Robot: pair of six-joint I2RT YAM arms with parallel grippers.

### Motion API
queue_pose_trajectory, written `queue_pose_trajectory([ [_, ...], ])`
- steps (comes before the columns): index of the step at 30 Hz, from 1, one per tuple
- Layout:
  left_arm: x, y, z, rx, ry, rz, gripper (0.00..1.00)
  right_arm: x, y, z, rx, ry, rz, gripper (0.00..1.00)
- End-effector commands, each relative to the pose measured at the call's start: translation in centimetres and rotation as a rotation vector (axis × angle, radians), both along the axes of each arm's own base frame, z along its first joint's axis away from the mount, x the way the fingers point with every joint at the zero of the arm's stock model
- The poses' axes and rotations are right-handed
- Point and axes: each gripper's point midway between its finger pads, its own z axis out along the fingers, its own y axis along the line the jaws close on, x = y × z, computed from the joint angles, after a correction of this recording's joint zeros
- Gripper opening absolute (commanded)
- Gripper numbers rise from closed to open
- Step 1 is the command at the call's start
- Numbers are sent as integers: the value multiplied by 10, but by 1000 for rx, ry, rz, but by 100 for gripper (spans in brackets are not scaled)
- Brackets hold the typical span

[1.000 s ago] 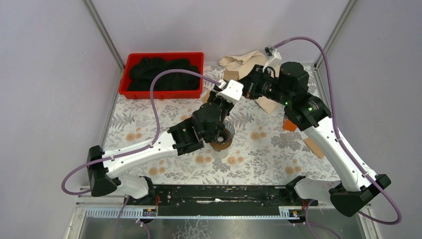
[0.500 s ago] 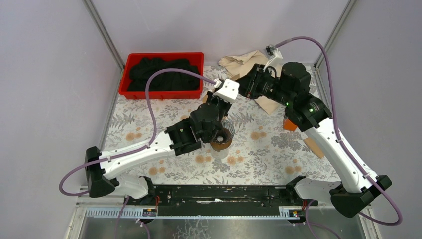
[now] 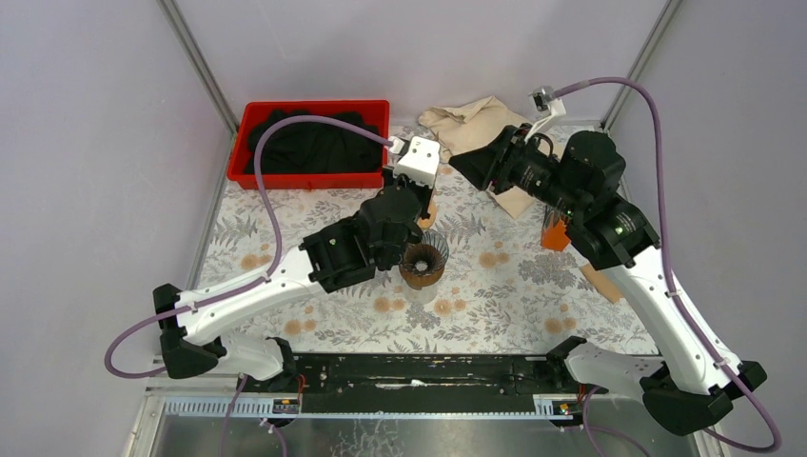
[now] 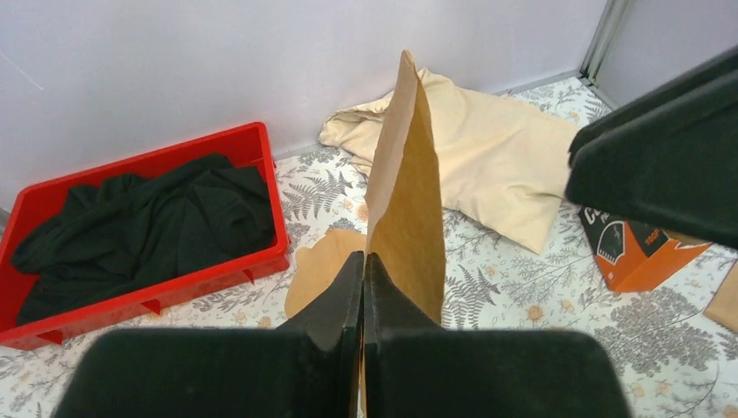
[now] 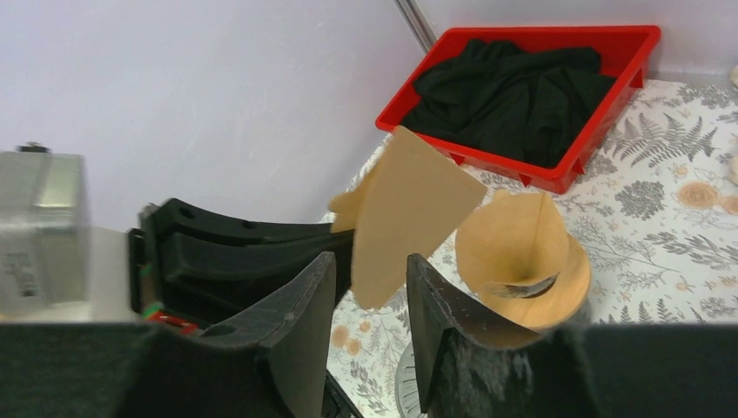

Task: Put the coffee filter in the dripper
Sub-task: Place the coffee filter in the coffee dripper.

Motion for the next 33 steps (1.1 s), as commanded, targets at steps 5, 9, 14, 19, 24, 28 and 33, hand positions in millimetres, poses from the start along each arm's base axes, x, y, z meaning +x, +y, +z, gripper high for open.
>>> queue_pose_trajectory([
  [5,2,1,1,-36,50,75,0,10,14,-17,-49,13,34,47],
  [9,6,-4,-6,-14,59,91,0,14,19,-25,-61,29,46,49],
  [14,8,-9,-8,-6,68,94,0,20,25,-38,-83,69,51,50],
  [19,9,-10,-5,-16,72,99,0,28,25,-57,-131,130,21,48],
  [24,10,-9,-6,-25,77,114,0,30,22,-67,-177,168,-15,42],
  [28,10,-9,-6,-32,85,117,0,30,17,-73,-225,183,-51,35],
  [33,9,-5,-4,-38,97,123,0,31,11,-72,-258,180,-89,18],
])
